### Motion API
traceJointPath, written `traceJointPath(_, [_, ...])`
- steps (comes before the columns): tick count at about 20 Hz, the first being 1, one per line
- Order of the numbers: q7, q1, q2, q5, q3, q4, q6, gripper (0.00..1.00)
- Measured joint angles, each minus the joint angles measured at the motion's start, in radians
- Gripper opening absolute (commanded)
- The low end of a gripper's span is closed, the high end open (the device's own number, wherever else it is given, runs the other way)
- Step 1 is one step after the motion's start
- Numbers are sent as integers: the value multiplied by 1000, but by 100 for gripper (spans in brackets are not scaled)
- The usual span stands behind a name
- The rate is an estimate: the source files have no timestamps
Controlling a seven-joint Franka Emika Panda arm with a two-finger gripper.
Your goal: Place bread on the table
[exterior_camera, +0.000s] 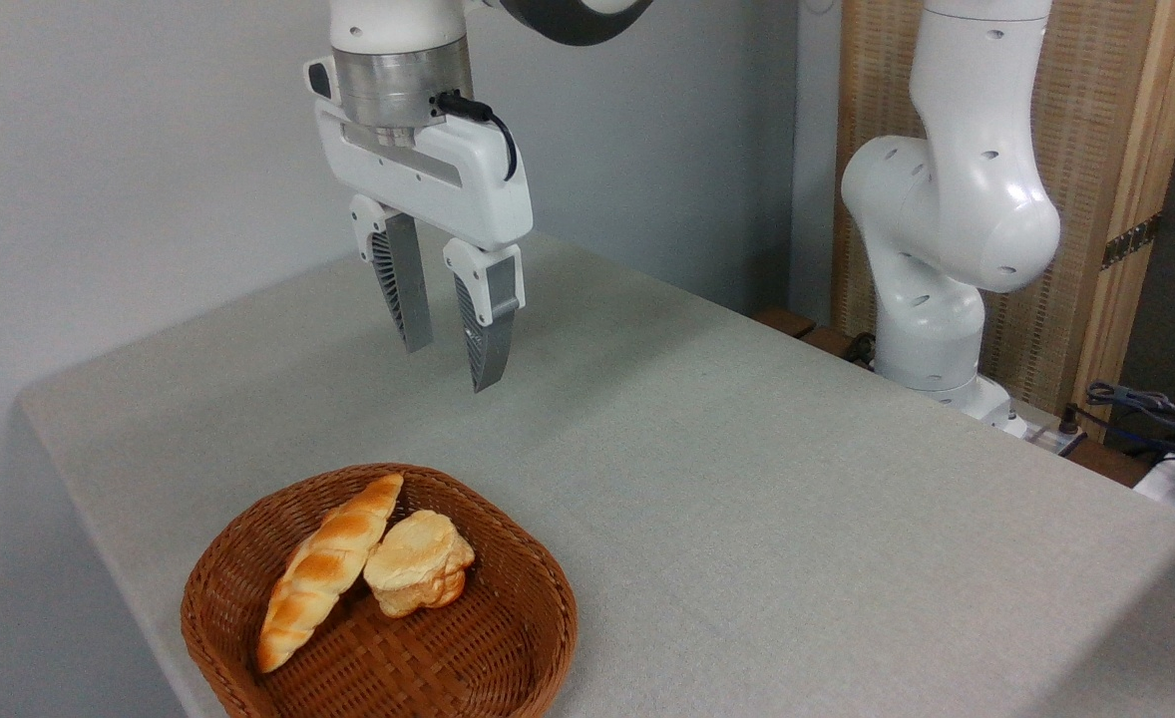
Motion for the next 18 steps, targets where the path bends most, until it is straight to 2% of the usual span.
traceJointPath(18, [0,-2,-6,0,-1,2,-35,100])
